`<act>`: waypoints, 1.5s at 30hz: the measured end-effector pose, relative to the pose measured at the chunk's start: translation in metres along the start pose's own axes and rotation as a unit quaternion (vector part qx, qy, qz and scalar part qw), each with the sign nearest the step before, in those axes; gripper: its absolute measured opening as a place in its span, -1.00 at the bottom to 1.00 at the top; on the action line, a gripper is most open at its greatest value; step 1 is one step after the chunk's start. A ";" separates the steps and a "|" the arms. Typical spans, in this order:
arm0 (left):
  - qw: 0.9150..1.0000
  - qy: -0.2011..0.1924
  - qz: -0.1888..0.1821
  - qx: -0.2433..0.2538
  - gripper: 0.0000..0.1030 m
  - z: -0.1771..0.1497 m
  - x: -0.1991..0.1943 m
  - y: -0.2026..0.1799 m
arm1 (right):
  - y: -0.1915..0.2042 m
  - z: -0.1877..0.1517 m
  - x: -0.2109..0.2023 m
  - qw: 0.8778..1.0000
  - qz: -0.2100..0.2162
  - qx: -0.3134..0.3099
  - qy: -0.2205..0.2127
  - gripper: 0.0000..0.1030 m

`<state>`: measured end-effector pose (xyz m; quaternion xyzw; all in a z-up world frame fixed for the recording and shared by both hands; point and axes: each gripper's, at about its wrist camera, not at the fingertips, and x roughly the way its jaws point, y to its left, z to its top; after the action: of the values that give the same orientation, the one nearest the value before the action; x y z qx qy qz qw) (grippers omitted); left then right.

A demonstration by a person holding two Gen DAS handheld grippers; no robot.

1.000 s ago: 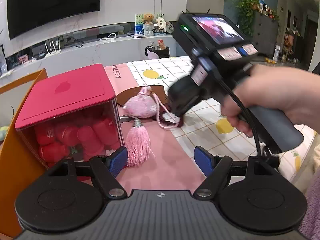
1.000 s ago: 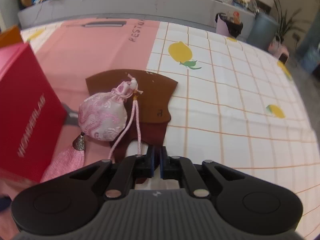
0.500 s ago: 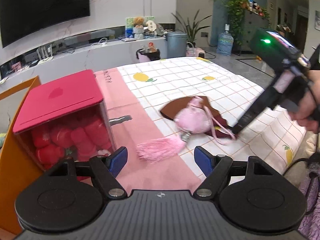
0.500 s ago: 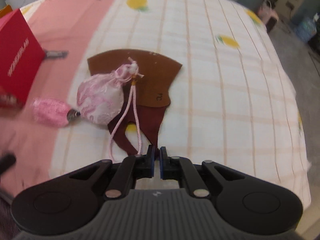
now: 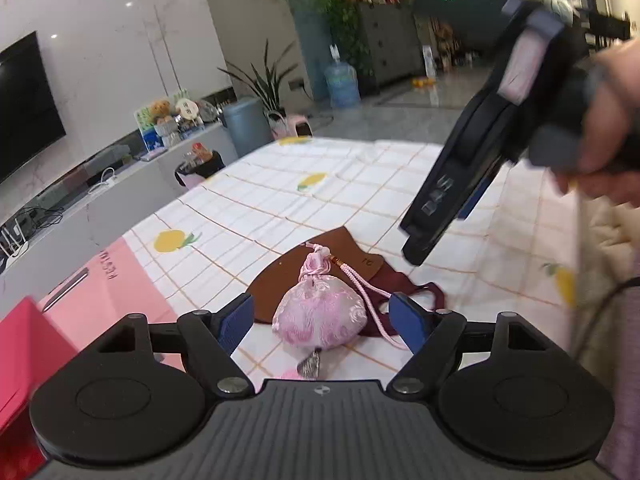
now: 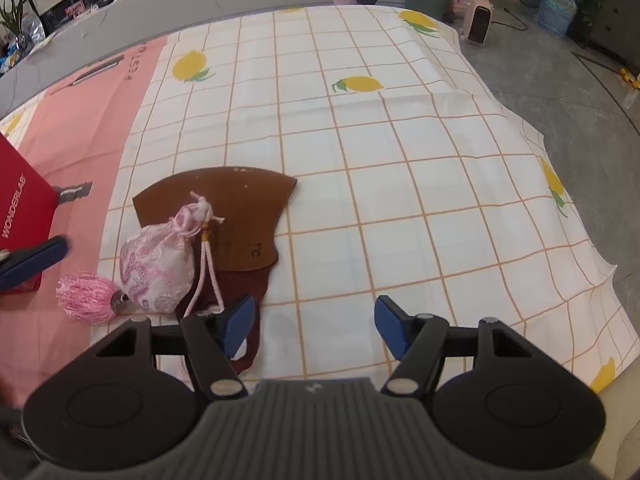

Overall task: Organize soft objects
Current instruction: 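Close the left gripper on the pink silk drawstring pouch and lift it, then grasp the brown leather piece with the right gripper while the left gripper holds the pouch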

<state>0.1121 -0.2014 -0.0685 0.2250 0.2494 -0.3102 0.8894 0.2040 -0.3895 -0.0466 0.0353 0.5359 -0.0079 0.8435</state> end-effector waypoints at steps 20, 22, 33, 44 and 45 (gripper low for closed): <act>0.991 0.048 0.002 -0.127 0.20 -0.001 0.020 0.035 | -0.001 0.002 0.002 0.999 0.030 0.011 -0.010 0.27; 0.986 0.052 0.015 -0.155 0.20 0.000 0.002 0.046 | 0.001 0.003 0.003 0.999 0.040 0.015 -0.012 0.31; 0.971 0.079 0.055 -0.218 0.21 -0.030 -0.077 0.085 | 0.084 0.030 0.043 0.999 0.003 -0.050 0.003 0.79; 0.962 0.085 0.060 -0.254 0.21 -0.048 -0.081 0.101 | 0.086 0.039 0.066 1.000 -0.014 -0.028 -0.002 0.96; 0.962 0.086 0.058 -0.255 0.21 -0.048 -0.081 0.101 | 0.088 0.039 0.066 0.999 -0.013 -0.038 -0.005 0.94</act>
<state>0.1098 -0.0678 -0.0334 0.0308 0.3821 -0.1644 0.9089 0.2713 -0.3032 -0.0856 -0.0032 0.5323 0.0017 0.8465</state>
